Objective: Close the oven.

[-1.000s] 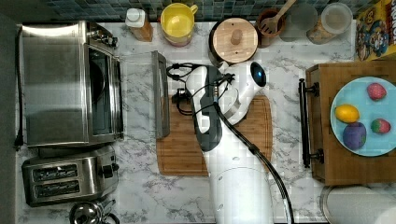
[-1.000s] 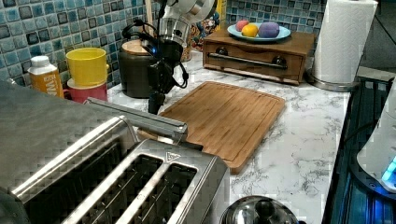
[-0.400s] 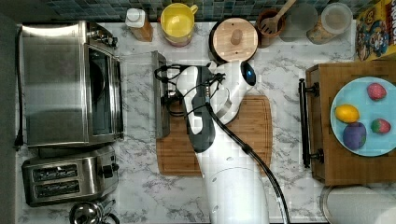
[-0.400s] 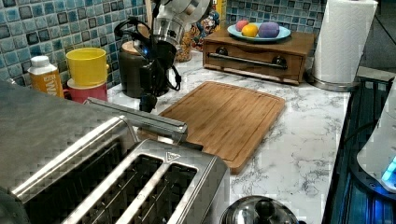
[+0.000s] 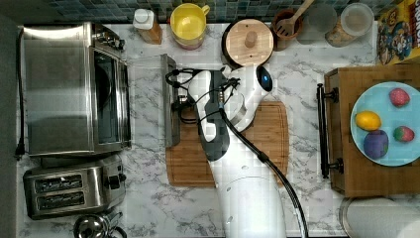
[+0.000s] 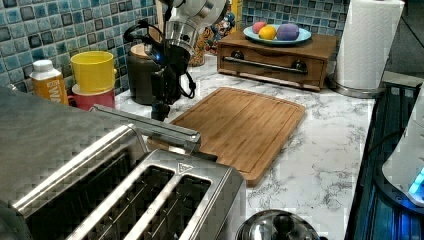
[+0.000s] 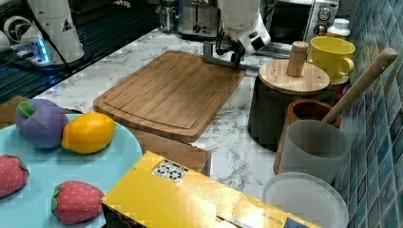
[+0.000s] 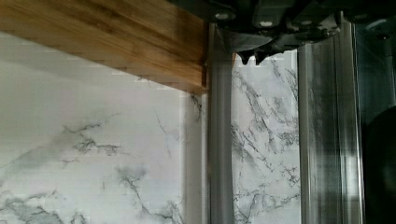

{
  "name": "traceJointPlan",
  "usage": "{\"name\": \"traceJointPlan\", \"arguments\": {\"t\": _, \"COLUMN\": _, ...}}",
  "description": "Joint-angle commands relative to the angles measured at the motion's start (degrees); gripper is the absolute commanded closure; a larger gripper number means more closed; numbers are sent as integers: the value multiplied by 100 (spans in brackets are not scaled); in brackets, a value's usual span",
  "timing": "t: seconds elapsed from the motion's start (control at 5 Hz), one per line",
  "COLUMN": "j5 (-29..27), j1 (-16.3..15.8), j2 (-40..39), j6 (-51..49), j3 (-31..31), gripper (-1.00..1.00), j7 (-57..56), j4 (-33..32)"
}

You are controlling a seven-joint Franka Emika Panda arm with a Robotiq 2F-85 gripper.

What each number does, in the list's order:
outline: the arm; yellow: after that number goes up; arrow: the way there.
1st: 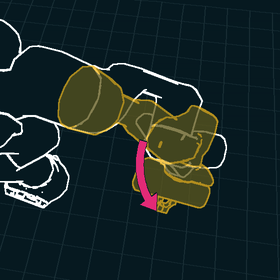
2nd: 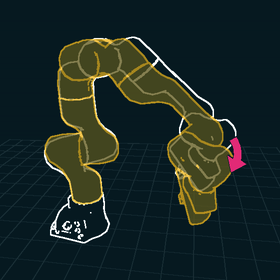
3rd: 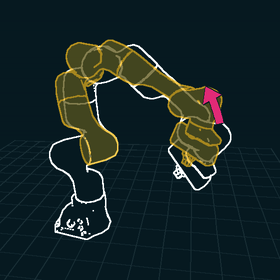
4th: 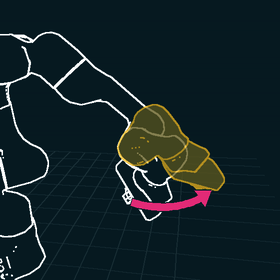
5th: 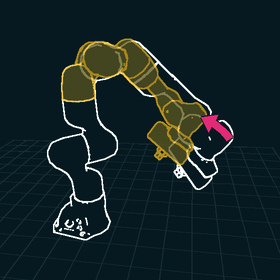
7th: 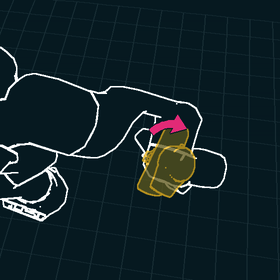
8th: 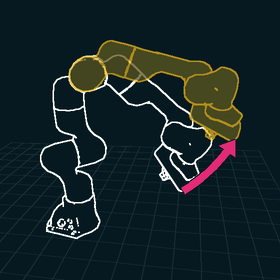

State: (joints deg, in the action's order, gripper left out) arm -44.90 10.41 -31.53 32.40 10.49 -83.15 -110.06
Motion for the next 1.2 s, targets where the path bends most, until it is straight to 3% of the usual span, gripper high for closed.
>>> {"name": "traceJointPlan", "arguments": {"t": 0.2, "j5": -373, "j1": -226, "j2": -56, "j6": -481, "j3": 379, "gripper": 100, "j7": 180, "j4": 569}}
{"name": "traceJointPlan", "arguments": {"t": 0.6, "j5": -548, "j1": -330, "j2": 492, "j6": -578, "j3": 750, "gripper": 100, "j7": 243, "j4": 517}}
{"name": "traceJointPlan", "arguments": {"t": 1.0, "j5": -380, "j1": -584, "j2": 1344, "j6": -634, "j3": 997, "gripper": 100, "j7": 410, "j4": 575}}
{"name": "traceJointPlan", "arguments": {"t": 1.2, "j5": -124, "j1": -910, "j2": 1756, "j6": -221, "j3": 1042, "gripper": 100, "j7": 602, "j4": 377}}
